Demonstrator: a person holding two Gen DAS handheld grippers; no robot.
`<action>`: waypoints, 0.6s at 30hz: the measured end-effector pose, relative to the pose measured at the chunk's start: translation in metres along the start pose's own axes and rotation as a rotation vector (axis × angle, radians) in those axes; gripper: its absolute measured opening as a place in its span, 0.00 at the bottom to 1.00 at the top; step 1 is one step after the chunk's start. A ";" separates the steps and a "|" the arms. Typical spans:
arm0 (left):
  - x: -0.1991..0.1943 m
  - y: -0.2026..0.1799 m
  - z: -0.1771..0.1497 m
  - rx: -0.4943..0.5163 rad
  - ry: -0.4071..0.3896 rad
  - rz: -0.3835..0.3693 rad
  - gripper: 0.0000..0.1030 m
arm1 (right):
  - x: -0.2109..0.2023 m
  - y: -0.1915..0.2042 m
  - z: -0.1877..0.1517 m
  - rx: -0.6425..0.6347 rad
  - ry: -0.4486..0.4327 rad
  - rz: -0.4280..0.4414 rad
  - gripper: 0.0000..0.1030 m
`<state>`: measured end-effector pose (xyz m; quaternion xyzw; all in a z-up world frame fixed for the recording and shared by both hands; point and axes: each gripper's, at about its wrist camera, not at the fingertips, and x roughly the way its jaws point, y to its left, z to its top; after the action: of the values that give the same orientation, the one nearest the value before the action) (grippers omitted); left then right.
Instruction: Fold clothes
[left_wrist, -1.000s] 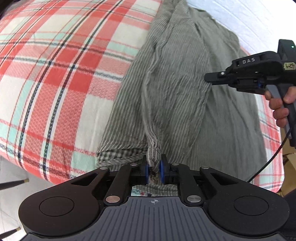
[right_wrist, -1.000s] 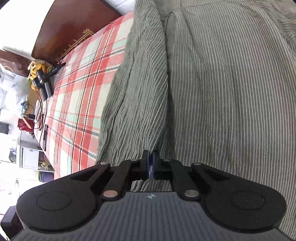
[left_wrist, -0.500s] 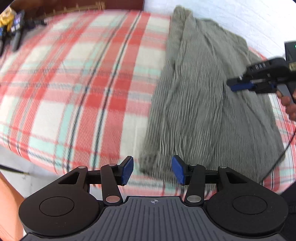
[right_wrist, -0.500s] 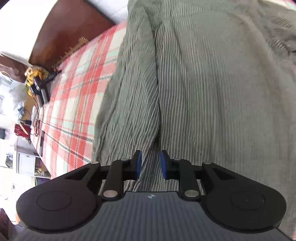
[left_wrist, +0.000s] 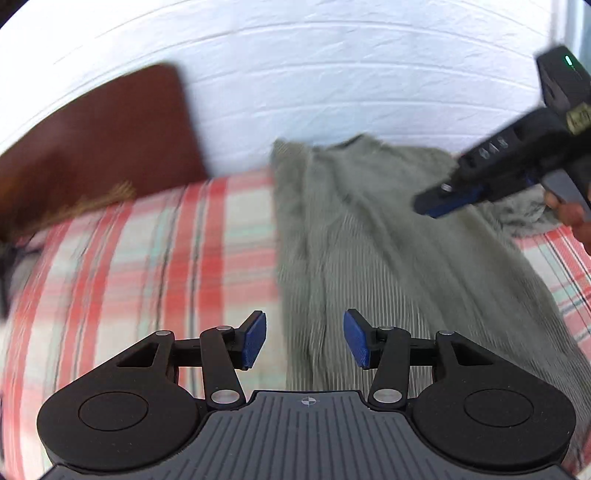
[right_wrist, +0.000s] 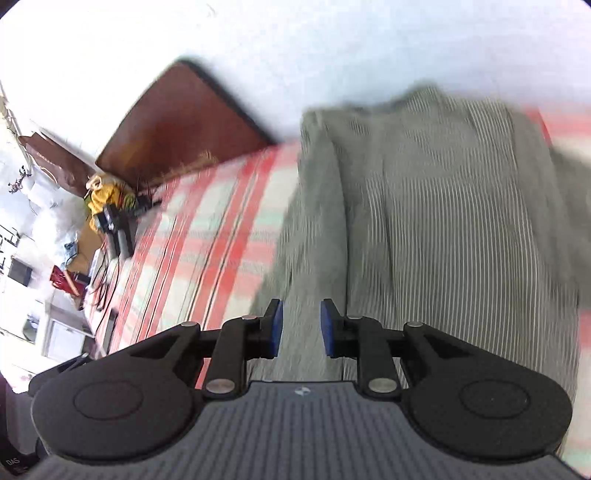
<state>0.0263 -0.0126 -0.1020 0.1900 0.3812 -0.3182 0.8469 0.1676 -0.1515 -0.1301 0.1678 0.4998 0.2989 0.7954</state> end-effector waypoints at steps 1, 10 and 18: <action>0.014 0.006 0.010 0.004 -0.009 -0.027 0.61 | 0.003 0.002 0.010 -0.010 -0.012 -0.009 0.25; 0.137 0.065 0.067 0.010 -0.020 -0.234 0.61 | 0.063 0.016 0.087 -0.025 -0.076 -0.101 0.34; 0.182 0.090 0.089 -0.002 0.003 -0.346 0.60 | 0.106 0.014 0.120 0.008 -0.065 -0.152 0.34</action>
<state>0.2266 -0.0693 -0.1784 0.1211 0.4099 -0.4584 0.7792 0.3045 -0.0690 -0.1428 0.1421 0.4864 0.2300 0.8309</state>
